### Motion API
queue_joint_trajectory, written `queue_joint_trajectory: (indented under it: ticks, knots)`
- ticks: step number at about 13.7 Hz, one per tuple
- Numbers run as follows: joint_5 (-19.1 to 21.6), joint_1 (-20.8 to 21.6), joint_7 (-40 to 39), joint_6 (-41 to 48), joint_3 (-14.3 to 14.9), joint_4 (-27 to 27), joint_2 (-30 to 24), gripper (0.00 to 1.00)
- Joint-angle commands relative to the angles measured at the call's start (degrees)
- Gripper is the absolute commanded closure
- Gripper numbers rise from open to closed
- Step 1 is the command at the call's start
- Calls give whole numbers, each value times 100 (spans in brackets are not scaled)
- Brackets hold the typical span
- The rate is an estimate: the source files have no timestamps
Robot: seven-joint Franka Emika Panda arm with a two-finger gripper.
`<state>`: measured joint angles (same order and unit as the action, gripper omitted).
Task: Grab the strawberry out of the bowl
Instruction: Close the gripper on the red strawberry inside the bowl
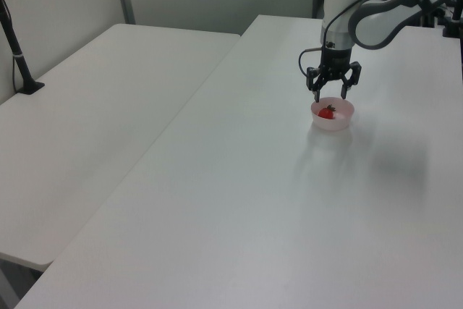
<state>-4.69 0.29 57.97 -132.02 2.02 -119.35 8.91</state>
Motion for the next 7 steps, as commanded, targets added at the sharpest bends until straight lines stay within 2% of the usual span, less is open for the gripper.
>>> queue_joint_trajectory:
  ticks: [1, 5, 7]
  knots:
    - [3, 59, 250, -394, 10, -369, -126, 29]
    - [-6, 59, 250, -456, 9, -369, -21, 32]
    - [-24, 190, 241, -526, 9, -378, 58, 32]
